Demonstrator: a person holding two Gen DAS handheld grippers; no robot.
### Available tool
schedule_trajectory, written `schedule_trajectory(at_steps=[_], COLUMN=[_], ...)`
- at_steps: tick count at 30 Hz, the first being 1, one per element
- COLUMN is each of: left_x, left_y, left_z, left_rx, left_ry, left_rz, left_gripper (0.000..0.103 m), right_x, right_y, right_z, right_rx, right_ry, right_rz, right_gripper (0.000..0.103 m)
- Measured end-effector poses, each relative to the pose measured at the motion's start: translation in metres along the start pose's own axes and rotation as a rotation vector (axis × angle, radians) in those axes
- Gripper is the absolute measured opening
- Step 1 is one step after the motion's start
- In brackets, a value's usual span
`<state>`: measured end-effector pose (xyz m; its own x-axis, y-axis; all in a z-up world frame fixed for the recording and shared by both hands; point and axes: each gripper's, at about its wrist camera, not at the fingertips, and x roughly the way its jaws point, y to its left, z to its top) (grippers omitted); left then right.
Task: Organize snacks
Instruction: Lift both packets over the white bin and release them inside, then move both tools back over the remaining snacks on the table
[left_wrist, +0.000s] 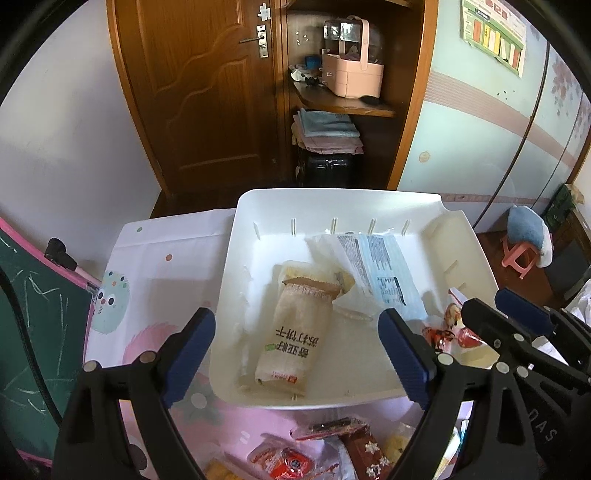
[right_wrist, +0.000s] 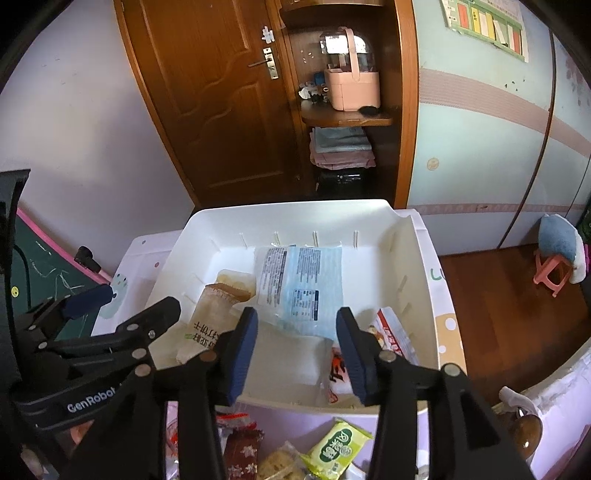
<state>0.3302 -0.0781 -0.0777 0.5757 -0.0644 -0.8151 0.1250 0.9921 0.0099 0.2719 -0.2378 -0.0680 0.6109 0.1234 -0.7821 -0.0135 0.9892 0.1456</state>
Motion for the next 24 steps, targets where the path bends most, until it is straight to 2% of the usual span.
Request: schedule_trajectory(at_steps=[10, 19, 24], left_x=[-0.026, -0.075, -0.106], left_y=[0.003, 0.015, 0.028], left_z=[-0.005, -0.019, -0.037], left_rx=[0.012, 0.036, 0.058], left_ry=[-0.027, -0.077, -0.113], left_rz=[-0.001, -0.014, -0.025], left_gripper=[0.089, 0.089, 0.091], right_x=[-0.015, -0.062, -0.091], right_y=[0.002, 0.005, 0.005], right_z=[-0.005, -0.015, -0.028], right_rx=[-0.001, -0.020, -0.036], right_ry=[0.000, -0.056, -0.090], right_rz=[0.010, 0.037, 0.048], right_gripper=[0.046, 0.046, 0.054])
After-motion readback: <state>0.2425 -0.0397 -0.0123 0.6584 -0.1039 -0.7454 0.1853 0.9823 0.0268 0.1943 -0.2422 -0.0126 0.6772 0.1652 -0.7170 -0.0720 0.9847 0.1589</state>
